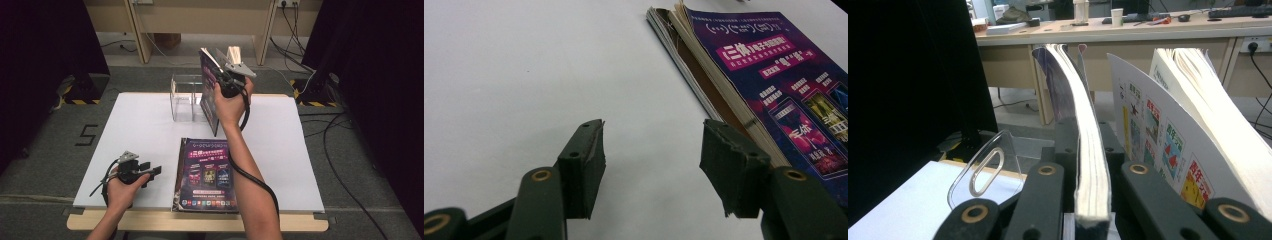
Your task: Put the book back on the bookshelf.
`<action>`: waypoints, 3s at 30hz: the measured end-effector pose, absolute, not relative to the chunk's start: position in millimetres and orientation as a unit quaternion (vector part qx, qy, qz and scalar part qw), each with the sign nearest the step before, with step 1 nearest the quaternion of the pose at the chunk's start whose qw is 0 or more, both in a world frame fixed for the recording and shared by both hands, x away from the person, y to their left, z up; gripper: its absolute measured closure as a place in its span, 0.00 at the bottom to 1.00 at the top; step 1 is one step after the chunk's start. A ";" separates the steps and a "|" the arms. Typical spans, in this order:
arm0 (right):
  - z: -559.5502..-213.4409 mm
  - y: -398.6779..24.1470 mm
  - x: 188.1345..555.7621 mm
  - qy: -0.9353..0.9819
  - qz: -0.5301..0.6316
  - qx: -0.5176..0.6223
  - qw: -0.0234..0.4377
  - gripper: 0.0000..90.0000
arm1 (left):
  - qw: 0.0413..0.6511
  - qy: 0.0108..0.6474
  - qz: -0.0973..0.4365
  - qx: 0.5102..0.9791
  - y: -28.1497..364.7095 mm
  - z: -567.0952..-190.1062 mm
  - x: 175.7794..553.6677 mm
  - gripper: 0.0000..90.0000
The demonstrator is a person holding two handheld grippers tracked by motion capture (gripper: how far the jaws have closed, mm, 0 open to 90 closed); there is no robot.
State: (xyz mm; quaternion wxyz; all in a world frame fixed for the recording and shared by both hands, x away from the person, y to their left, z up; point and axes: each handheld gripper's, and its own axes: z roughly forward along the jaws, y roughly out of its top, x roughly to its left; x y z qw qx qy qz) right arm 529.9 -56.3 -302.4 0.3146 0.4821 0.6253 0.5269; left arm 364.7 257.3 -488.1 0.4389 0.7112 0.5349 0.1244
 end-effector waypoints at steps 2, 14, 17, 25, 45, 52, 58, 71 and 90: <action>-302.0 -56.0 531.2 0.625 0.528 0.480 0.316 0.94 | 0.439 0.535 0.124 0.711 257.3 -488.1 364.8 0.47; -305.6 -49.8 538.8 0.623 0.525 0.483 0.320 0.94 | 0.440 0.537 0.125 0.709 258.9 -488.4 365.1 0.47; -306.3 -48.6 541.3 0.625 0.523 0.483 0.322 0.94 | 0.439 0.537 0.125 0.709 259.5 -488.5 365.4 0.47; -306.5 -47.6 545.1 0.621 0.522 0.486 0.325 0.94 | 0.439 0.537 0.124 0.710 259.6 -489.7 365.3 0.47; -309.8 -42.2 554.7 0.615 0.517 0.492 0.336 0.94 | 0.439 0.538 0.122 0.709 260.5 -490.7 365.5 0.47; -313.4 -39.6 558.3 0.612 0.515 0.496 0.338 0.94 | 0.438 0.538 0.120 0.710 261.0 -491.9 365.6 0.47; -315.8 -37.5 560.1 0.612 0.512 0.498 0.341 0.94 | 0.439 0.538 0.119 0.710 261.1 -492.2 365.6 0.47; -317.3 -37.9 552.0 0.629 0.500 0.485 0.344 0.91 | 0.438 0.536 0.118 0.712 259.2 -492.7 365.4 0.47; -303.6 -44.7 561.4 0.638 0.502 0.506 0.290 0.82 | 0.437 0.537 0.118 0.712 259.3 -492.7 365.4 0.47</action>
